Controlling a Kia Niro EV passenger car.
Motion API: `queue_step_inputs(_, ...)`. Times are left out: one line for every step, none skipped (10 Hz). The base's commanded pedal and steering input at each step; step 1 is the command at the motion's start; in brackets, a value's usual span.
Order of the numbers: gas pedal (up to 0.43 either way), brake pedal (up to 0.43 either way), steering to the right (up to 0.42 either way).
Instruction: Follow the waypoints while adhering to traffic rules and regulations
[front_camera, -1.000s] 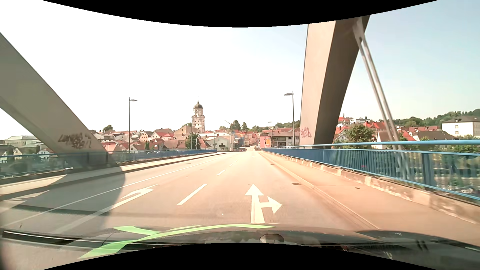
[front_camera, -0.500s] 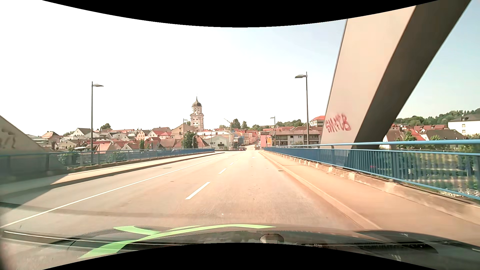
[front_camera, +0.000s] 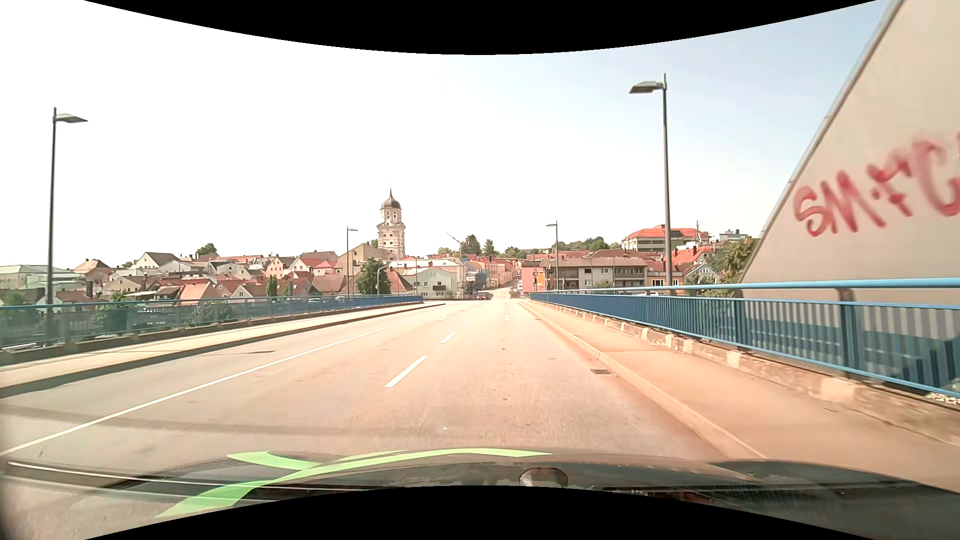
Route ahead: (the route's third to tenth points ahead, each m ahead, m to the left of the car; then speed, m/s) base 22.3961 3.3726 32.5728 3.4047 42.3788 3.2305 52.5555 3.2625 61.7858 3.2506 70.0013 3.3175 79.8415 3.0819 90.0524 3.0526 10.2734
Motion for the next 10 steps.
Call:
queue_step_inputs(0.000,0.000,-0.004)
queue_step_inputs(0.000,0.000,-0.003)
queue_step_inputs(0.000,0.000,-0.003)
queue_step_inputs(0.000,0.000,-0.003)
queue_step_inputs(0.000,0.000,-0.003)
queue_step_inputs(0.000,0.000,-0.003)
queue_step_inputs(0.000,0.000,-0.003)
queue_step_inputs(0.000,0.000,-0.003)
queue_step_inputs(0.000,0.000,-0.003)
queue_step_inputs(0.000,0.000,-0.003)
